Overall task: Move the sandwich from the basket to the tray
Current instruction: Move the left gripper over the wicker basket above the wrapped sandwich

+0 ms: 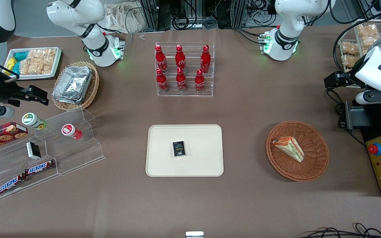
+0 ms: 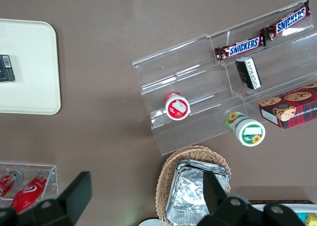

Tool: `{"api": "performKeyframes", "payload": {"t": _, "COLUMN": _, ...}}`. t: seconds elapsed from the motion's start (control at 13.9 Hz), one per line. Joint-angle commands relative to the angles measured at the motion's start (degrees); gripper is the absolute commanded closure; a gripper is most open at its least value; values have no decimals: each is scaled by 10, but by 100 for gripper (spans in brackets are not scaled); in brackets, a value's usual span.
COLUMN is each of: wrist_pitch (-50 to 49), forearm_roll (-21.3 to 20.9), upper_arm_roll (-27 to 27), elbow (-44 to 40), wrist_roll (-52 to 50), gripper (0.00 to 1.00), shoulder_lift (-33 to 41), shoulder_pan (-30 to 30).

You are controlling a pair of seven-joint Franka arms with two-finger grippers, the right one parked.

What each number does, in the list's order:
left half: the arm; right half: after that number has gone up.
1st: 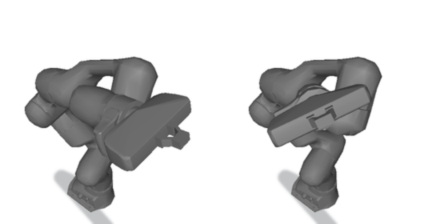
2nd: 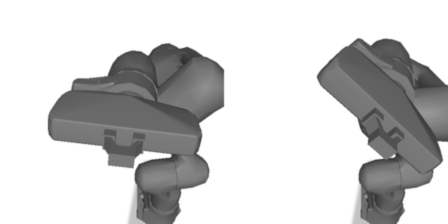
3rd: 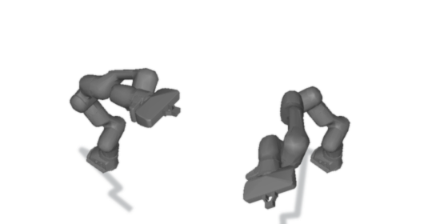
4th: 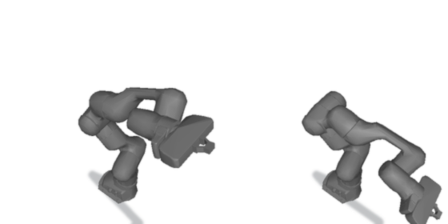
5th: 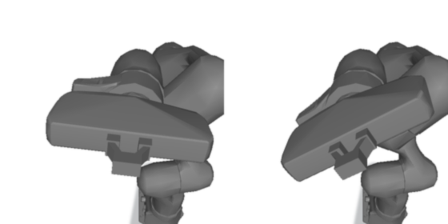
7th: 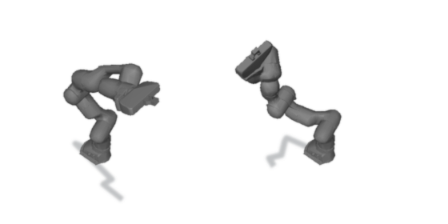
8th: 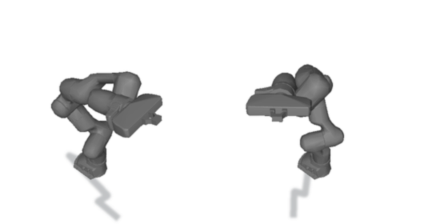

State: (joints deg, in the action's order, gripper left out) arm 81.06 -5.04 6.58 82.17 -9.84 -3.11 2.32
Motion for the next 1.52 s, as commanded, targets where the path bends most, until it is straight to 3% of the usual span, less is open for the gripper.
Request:
{"api": "performKeyframes", "payload": {"t": 0.0, "wrist_pitch": -14, "forearm_roll": -5, "upper_arm_roll": 2, "elbow": -1, "wrist_roll": -5, "gripper": 0, "shoulder_lift": 4, "shoulder_pan": 0}}
{"api": "performKeyframes", "payload": {"t": 0.36, "wrist_pitch": -4, "forearm_roll": -1, "upper_arm_roll": 1, "elbow": 8, "wrist_roll": -19, "gripper": 0, "shoulder_lift": -8, "shoulder_pan": 0}}
{"api": "performKeyframes", "payload": {"t": 0.94, "wrist_pitch": 99, "forearm_roll": 44, "upper_arm_roll": -2, "elbow": 119, "wrist_roll": -116, "gripper": 0, "shoulder_lift": 16, "shoulder_pan": -3}}
{"api": "performKeyframes", "payload": {"t": 1.44, "wrist_pitch": 207, "forearm_roll": 44, "upper_arm_roll": -11, "elbow": 214, "wrist_roll": -169, "gripper": 0, "shoulder_lift": 11, "shoulder_pan": -9}}
